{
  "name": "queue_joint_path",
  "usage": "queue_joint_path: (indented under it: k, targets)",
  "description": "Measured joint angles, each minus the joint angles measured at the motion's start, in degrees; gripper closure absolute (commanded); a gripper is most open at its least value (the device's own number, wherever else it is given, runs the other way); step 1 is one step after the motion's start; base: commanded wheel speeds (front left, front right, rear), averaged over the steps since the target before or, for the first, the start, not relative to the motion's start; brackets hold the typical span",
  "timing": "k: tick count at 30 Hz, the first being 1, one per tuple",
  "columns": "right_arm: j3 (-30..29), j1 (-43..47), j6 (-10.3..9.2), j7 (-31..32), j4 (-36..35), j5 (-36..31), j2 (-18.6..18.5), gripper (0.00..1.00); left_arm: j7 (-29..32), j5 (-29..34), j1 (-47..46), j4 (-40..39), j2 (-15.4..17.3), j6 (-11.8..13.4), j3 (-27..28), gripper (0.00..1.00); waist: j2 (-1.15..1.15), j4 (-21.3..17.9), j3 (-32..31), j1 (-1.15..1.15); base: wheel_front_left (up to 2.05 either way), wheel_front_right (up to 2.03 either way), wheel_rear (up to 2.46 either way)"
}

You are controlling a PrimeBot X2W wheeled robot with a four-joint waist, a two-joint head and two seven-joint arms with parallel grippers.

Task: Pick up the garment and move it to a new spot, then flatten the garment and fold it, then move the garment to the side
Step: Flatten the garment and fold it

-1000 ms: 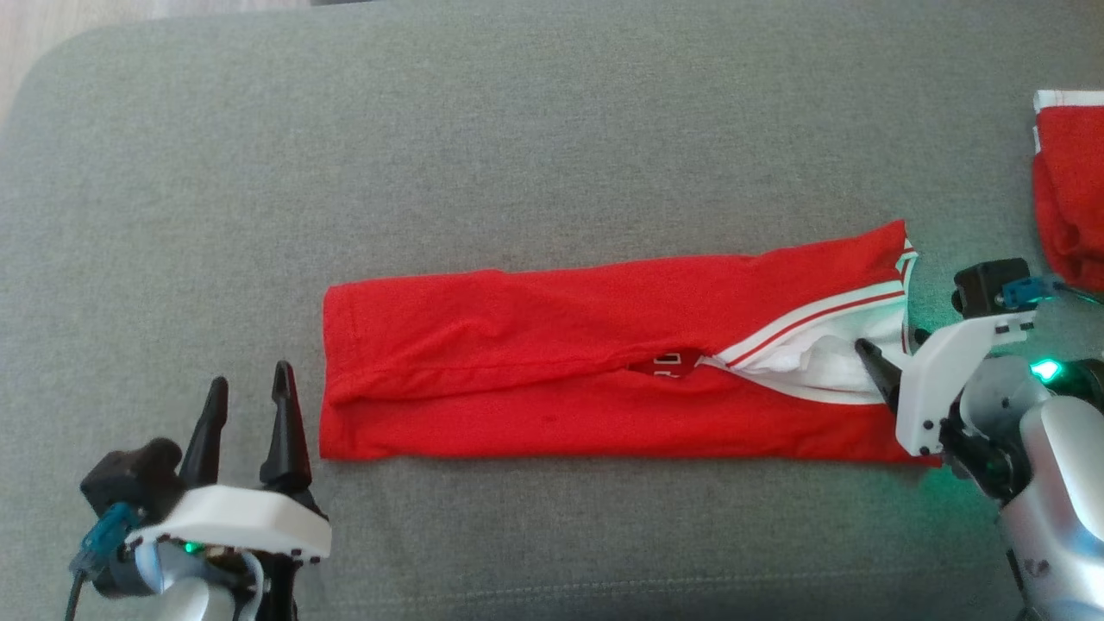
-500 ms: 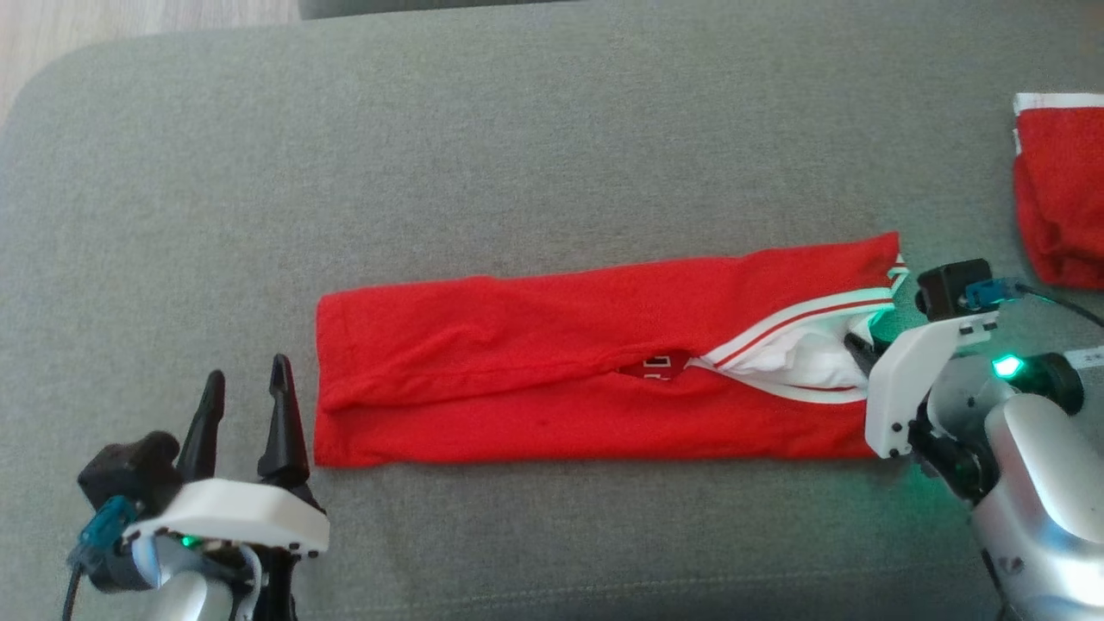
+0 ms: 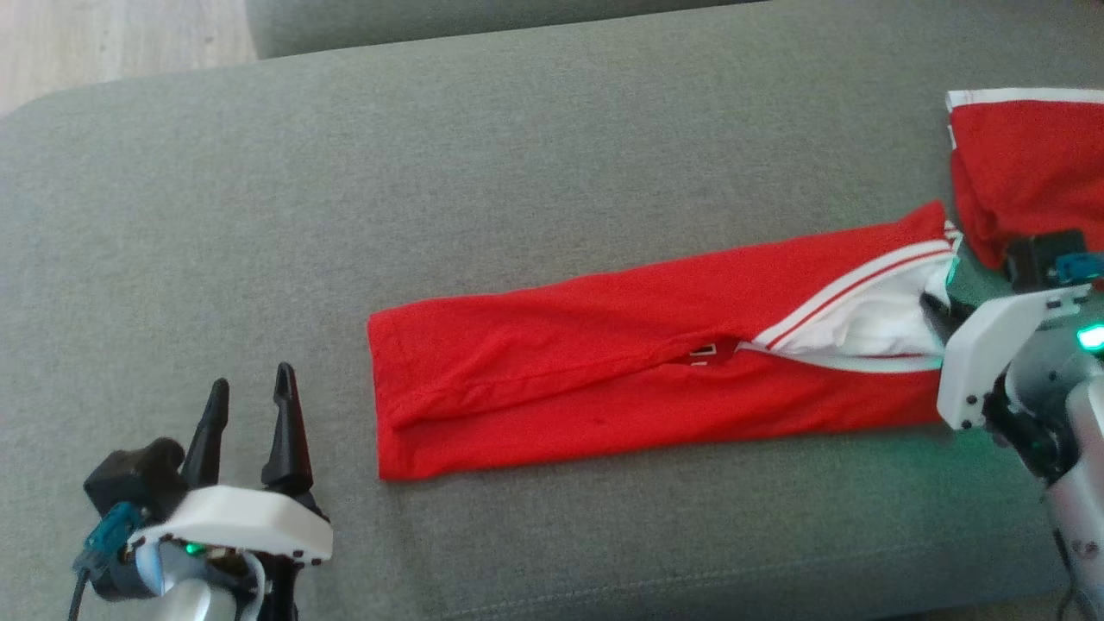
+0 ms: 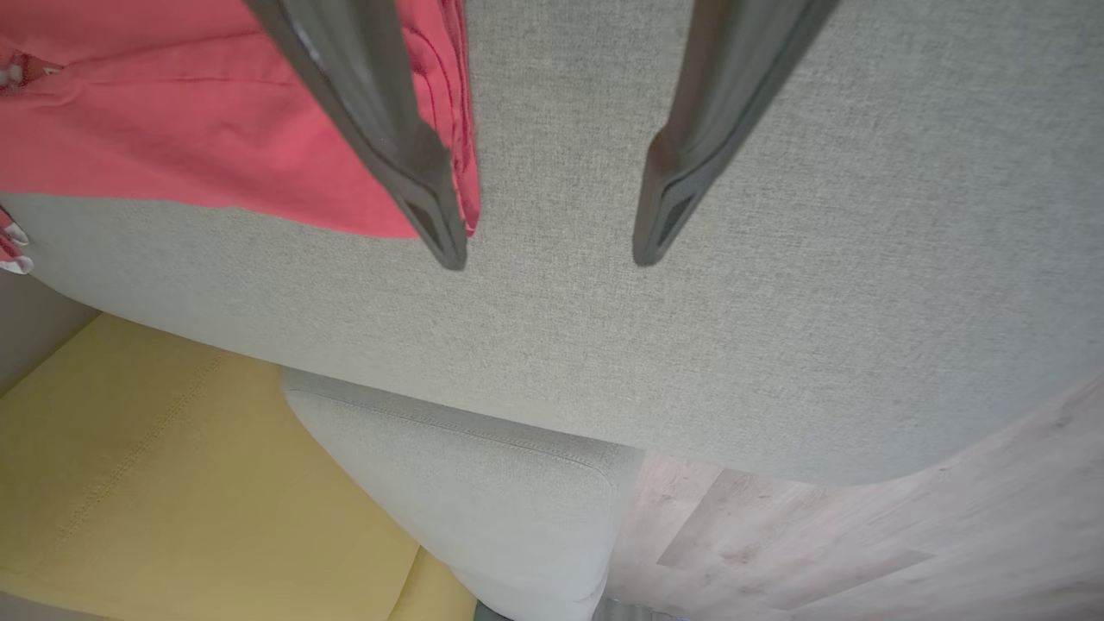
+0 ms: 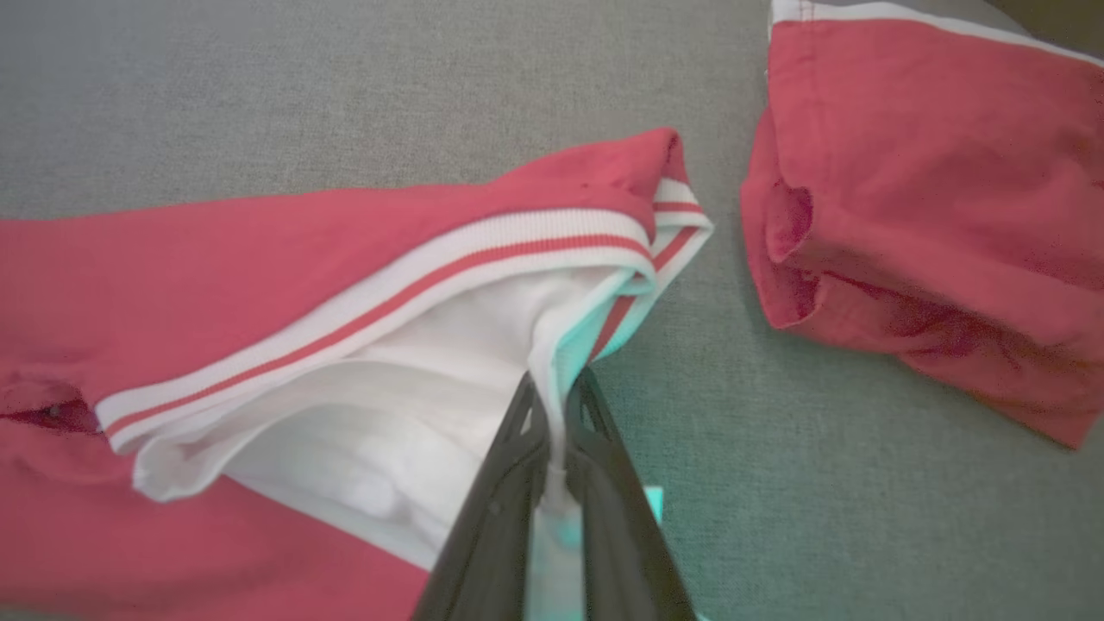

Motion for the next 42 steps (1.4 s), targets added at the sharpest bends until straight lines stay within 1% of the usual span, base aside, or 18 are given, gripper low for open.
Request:
queue_joint_path:
  k: [4, 7, 13, 17, 20, 24, 26, 29, 34, 38, 42]
  targets:
    - [0.20, 0.03, 0.00, 0.63, -4.55, 2.44, -0.01, 1.00, 0.00, 0.00, 0.01, 0.01, 0.00, 0.14, -0.05, 0.00, 0.00, -0.77, 0.49, 0.00, 0.00, 0.00, 0.00]
    - [1.77, 0.37, 0.00, 2.38, -9.07, 7.35, 1.04, 1.00, 0.00, 0.00, -0.02, 0.14, 0.00, 0.13, -0.45, 0.00, 0.00, -0.92, 0.33, 0.00, 0.00, 0.00, 0.00]
    - [7.01, 3.77, 0.00, 5.92, -17.89, 14.66, 4.05, 1.00, 0.22, 0.00, -0.15, 0.81, -0.01, 0.09, -1.13, 0.00, 0.00, 0.09, -0.33, 0.00, 0.00, 0.00, 0.00]
    - [10.32, 4.21, 0.00, 7.55, -21.30, 17.53, 6.17, 1.00, 0.22, 0.00, -0.45, 0.88, -0.02, 0.09, -1.22, 0.00, 0.00, 1.20, -0.77, 0.00, 0.00, 0.00, 0.00]
    - [12.76, 4.19, 0.00, 8.06, -22.05, 18.69, 8.61, 1.00, 0.21, 0.00, -0.57, 1.04, -0.12, 0.07, -1.40, 0.00, 0.00, 2.17, -1.12, 0.00, 0.00, 0.00, 0.00]
    - [15.32, 3.57, 0.00, 7.67, -20.42, 19.38, 12.22, 1.00, 0.18, -0.09, -0.82, 1.24, -0.15, -0.44, -1.57, 0.00, 0.00, 3.69, -1.25, 0.00, 0.00, 0.00, 0.00]
    - [15.92, 3.06, 0.00, 6.69, -18.42, 19.50, 14.25, 1.00, 0.18, -0.08, -0.85, 1.27, -0.20, -0.66, -1.80, 0.00, 0.00, 4.56, -1.17, 0.00, 0.00, 0.00, 0.00]
    - [17.42, 1.83, 0.00, 5.03, -14.71, 19.75, 16.27, 1.00, 0.18, -0.08, -0.91, 1.32, -0.35, -0.77, -2.23, 0.00, 0.00, 6.01, -0.94, 0.00, 0.00, 0.00, 0.00]
    - [20.07, -1.49, 0.00, 2.11, -9.00, 21.81, 17.86, 1.00, 0.18, -0.08, -1.10, 1.85, -0.68, -1.08, -3.33, 0.00, 0.00, 8.72, -0.44, 0.00, 0.00, 0.00, 0.00]
    - [22.52, -4.48, 0.00, 0.02, -4.69, 24.07, 18.01, 1.00, 0.16, -0.08, -1.75, 2.96, -0.94, -1.51, -3.71, 0.00, 0.00, 11.17, -0.09, 0.00, 0.00, 0.00, 0.00]
    - [26.25, -6.92, 0.00, -2.78, -1.07, 27.67, 18.07, 1.00, 0.15, -0.08, -2.63, 3.38, -1.71, -1.94, -4.78, 0.00, 0.00, 13.61, 0.10, 0.00, 0.00, 0.00, 0.00]
